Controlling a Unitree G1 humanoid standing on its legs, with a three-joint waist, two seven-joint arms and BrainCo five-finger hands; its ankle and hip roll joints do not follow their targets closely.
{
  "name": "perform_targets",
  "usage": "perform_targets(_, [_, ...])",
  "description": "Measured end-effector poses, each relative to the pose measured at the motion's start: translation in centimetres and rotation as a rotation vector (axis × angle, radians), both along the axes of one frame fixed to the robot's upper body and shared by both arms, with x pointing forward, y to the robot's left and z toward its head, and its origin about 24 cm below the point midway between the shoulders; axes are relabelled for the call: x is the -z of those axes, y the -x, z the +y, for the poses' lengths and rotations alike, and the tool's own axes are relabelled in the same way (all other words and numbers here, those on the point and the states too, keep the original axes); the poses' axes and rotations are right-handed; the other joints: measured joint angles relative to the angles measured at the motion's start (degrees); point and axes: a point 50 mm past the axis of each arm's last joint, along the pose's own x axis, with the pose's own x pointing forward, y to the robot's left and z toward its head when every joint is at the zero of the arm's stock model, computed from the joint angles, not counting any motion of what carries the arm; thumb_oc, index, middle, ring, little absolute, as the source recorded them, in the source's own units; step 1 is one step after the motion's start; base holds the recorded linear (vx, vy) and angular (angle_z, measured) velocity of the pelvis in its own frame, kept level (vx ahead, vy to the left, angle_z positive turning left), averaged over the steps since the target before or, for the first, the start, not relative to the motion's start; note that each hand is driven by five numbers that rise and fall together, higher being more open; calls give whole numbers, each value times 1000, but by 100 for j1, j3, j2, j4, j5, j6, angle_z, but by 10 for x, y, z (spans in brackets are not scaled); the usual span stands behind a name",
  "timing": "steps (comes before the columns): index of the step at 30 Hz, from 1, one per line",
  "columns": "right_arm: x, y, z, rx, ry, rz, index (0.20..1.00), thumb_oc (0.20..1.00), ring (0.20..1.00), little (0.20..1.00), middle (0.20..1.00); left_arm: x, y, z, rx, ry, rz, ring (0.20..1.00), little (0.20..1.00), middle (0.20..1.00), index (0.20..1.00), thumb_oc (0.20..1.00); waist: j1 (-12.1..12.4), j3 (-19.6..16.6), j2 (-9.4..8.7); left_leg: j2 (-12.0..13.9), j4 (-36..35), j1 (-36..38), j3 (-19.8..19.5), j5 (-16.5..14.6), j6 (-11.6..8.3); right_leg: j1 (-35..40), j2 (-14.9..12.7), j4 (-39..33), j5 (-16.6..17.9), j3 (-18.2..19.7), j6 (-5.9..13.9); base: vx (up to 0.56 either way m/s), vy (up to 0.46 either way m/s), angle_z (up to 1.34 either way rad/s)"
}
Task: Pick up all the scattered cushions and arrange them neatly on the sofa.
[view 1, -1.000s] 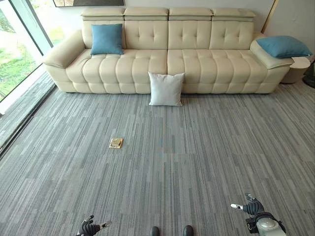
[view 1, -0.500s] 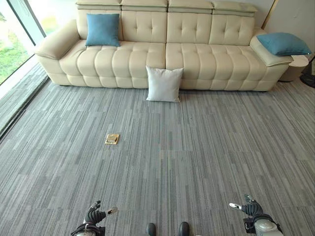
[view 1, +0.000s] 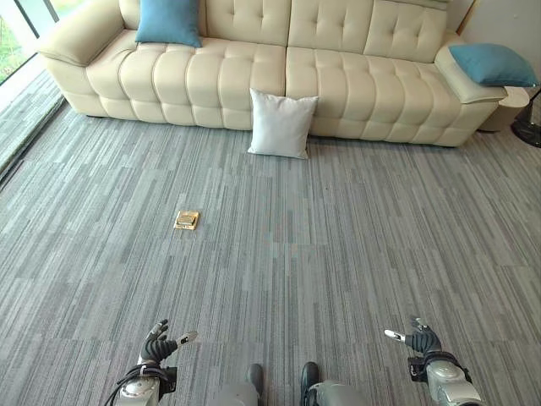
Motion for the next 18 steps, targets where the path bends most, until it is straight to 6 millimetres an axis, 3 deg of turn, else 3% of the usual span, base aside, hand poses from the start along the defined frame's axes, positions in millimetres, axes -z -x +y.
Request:
perform_targets(1, [-1, -1, 9, -31, -14, -14, 1000, 1000, 1000, 1000, 1000, -2, -7, -1, 7, -3, -15, 1000, 1000, 1000, 1000, 1000, -104, 123, -104, -82, 87, 34, -108, -108, 55, -666, 98, -755, 140, -21, 145, 557, -20, 61])
perform_targets(3, [5, 11, 8, -24, -14, 19, 1000, 1000, 1000, 1000, 1000, 2, -4, -4, 4, 8, 4, 1000, 1000, 1000, 1000, 1000, -167, 134, -156, -242, 318, 184, -270, -456, 9, -931, 66, -1640, 407, -257, 128, 354, -28, 53])
perform_targets(5, [8, 18, 8, -18, -15, 39, 1000, 1000, 1000, 1000, 1000, 5, 1, -4, -6, 11, 20, 1000, 1000, 1000, 1000, 1000, -194, 142, -141, -275, 470, 306, -314, -636, 14, -947, 36, -1726, 522, -521, 96, 238, -66, 34])
perform_targets(8, [17, 39, 3, 5, -12, 97, 1000, 1000, 1000, 1000, 1000, 13, 18, -8, -5, 22, 67, 1000, 1000, 1000, 1000, 1000, -229, -67, -36, -291, 422, 829, -672, -1012, -152, -571, 20, -1571, 656, -692, -84, 392, -175, 51])
perform_targets(9, [19, 42, 1, 10, -10, 111, 1000, 1000, 1000, 1000, 1000, 16, 26, -10, -10, 30, 87, 1000, 1000, 1000, 1000, 1000, -221, -136, 29, -209, 197, 1140, -767, -1040, -211, -440, 80, -1495, 846, -722, -270, 429, -282, 69])
perform_targets(10, [19, 43, 0, 10, -8, 111, 1000, 1000, 1000, 1000, 1000, 21, 33, -16, 5, 47, 111, 1000, 1000, 1000, 1000, 1000, -288, -304, 156, 13, 300, 1285, -907, -1069, -379, -226, 173, -1505, 1299, -981, -586, 302, -201, 51])
perform_targets(13, [17, 38, -1, 4, -9, 101, 1000, 1000, 1000, 1000, 1000, 23, 35, -22, 9, 67, 114, 1000, 1000, 1000, 1000, 1000, -317, -485, 378, 264, 895, 1171, -1058, -1030, -660, 30, 425, -1426, 1161, -1207, -1245, 266, -163, 35])
perform_targets(15, [7, 18, 1, -17, -6, 36, 1000, 1000, 1000, 1000, 1000, 21, 33, -19, 23, 56, 113, 1000, 1000, 1000, 1000, 1000, -304, -506, 430, 420, 1573, 947, -998, -871, -927, 240, 602, -1525, 995, -1224, -1418, 187, -125, 1])
perform_targets(16, [0, 9, 0, -29, 2, -8, 1000, 1000, 1000, 1000, 1000, 15, 17, -18, 45, 47, 66, 1000, 1000, 1000, 1000, 1000, -327, -495, 390, 513, 2258, 563, -898, -840, -1062, 404, 674, -1604, 857, -1202, -1507, 250, -174, 16])
perform_targets(18, [0, 9, -2, -21, 1, -7, 1000, 1000, 1000, 1000, 1000, 8, 2, -19, 68, 44, 27, 1000, 1000, 1000, 1000, 1000, -358, -476, 325, 746, 2627, 194, -518, -729, -983, 671, 750, -1746, 654, -1089, -1586, 227, -135, 24])
